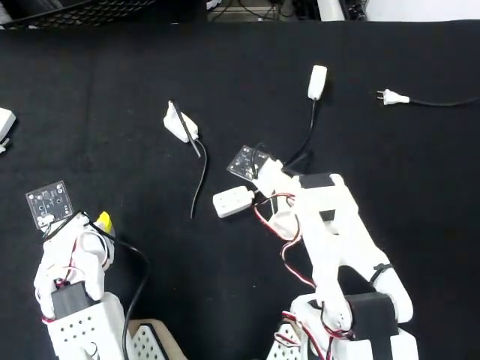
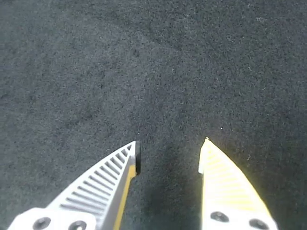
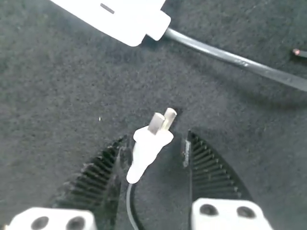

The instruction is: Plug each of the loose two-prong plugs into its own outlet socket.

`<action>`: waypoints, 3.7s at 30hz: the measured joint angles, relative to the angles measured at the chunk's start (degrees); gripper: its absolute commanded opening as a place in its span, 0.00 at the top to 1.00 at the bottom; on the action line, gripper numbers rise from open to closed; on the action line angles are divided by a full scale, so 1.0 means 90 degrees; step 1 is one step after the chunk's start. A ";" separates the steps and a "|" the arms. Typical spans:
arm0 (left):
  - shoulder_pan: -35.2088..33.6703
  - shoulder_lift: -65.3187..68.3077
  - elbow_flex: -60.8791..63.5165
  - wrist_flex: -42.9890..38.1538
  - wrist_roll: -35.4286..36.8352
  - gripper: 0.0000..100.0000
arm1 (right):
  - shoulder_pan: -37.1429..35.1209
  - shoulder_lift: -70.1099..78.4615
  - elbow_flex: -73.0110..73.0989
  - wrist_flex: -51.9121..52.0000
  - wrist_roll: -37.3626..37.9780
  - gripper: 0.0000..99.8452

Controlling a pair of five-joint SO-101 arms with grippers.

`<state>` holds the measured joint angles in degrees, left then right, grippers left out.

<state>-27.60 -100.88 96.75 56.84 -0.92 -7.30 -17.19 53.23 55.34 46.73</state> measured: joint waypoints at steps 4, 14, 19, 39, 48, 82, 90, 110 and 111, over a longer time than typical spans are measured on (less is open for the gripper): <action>0.0000 0.0000 0.0000 0.0000 0.0000 0.78 | 0.0215 0.0000 -0.0068 0.0039 0.0000 0.83; 0.0000 0.0000 0.0000 0.0000 0.0000 0.78 | 0.0332 -0.0020 -0.1768 0.1729 0.0000 0.85; 0.0000 0.0000 0.0000 0.0000 0.0000 0.78 | 0.0352 -0.0020 -0.1573 0.1621 0.0000 0.88; 0.0000 0.0000 0.0000 0.0000 0.0000 0.78 | 0.0156 -0.0059 0.0264 0.0137 0.0000 0.89; 0.0000 0.0000 0.0000 0.0000 0.0000 0.78 | 0.0068 -0.0059 0.0264 0.0361 0.0000 0.88; 0.0000 0.0000 0.0000 0.0000 0.0000 0.78 | -0.0615 -0.0059 0.0596 0.0039 -0.0400 0.97; 0.0000 0.0000 0.0000 0.0000 0.0000 0.78 | -0.0381 -0.0059 0.0596 0.0059 -0.0400 0.97; 0.0000 0.0000 0.0000 0.0000 0.0000 0.78 | -0.0371 -0.0059 0.0274 0.0322 -0.0400 0.99; 0.0000 0.0000 0.0000 0.0000 0.0000 0.78 | -0.0371 -0.0059 0.0098 0.0488 -0.0400 0.99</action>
<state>-27.60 -100.88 96.75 56.84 -0.92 -10.64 -17.71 54.11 59.74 43.12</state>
